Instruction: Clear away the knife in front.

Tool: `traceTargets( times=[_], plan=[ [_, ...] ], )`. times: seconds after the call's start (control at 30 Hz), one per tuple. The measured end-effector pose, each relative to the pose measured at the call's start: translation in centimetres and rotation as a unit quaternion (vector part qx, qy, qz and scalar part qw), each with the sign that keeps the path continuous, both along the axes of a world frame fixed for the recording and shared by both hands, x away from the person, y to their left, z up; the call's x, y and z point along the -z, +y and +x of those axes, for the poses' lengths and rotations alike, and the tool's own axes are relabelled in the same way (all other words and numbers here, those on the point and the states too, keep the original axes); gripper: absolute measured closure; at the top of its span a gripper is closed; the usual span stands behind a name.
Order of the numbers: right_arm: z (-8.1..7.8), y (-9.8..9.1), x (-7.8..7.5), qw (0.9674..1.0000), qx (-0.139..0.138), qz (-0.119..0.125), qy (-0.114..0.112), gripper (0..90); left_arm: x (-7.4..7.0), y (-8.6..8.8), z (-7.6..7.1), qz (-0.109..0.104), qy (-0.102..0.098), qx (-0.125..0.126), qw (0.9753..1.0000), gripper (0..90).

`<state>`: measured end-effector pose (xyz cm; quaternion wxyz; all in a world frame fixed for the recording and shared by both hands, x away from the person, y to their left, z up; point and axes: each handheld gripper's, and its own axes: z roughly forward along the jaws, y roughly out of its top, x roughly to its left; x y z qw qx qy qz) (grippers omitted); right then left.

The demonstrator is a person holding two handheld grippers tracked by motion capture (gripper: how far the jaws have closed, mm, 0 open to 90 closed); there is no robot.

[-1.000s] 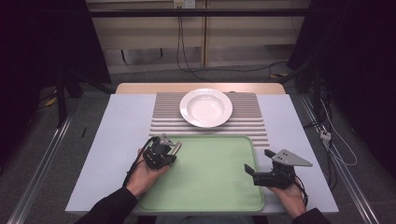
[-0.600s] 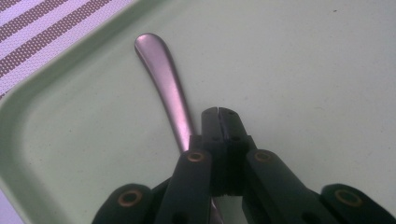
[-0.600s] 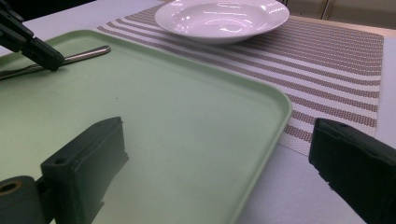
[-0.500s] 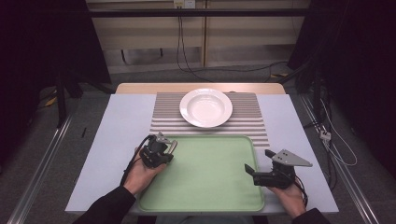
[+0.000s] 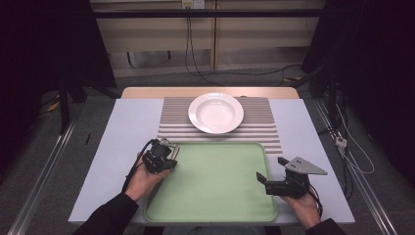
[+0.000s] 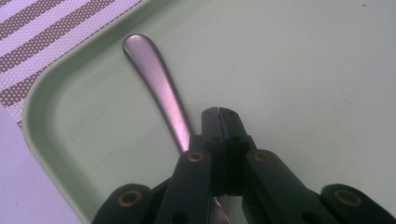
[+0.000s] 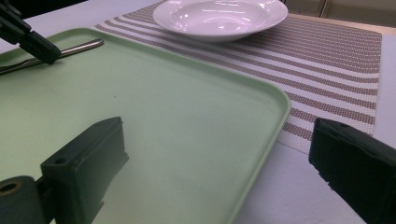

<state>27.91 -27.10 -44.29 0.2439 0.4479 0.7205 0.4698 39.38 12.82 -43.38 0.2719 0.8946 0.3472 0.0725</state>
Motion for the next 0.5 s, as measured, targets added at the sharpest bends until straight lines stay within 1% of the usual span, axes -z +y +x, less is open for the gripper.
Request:
traceTargets(
  times=[0.2, 0.33, 0.4, 0.5],
  plan=[
    [0.0, 0.0, 0.0, 1.0000, -0.001, 0.000, 0.000, 3.6, -0.1, 0.6, 0.0, 0.007, -0.001, -0.008, 0.9999, 90.0],
    [0.1, 0.0, 0.0, 1.0000, -0.001, -0.002, 0.000, 3.6, -0.1, 1.1, 0.0, 0.005, 0.000, -0.008, 1.0000, 90.0],
    [0.1, 0.0, 0.0, 1.0000, 0.001, -0.001, 0.000, 3.7, 0.0, 1.2, -0.1, 0.001, 0.002, -0.012, 0.9999, 90.0],
    [0.0, 0.0, 0.0, 1.0000, 0.001, -0.001, 0.000, 3.6, 0.0, 1.5, -0.2, 0.002, -0.001, -0.014, 0.9999, 90.0]
  ],
)
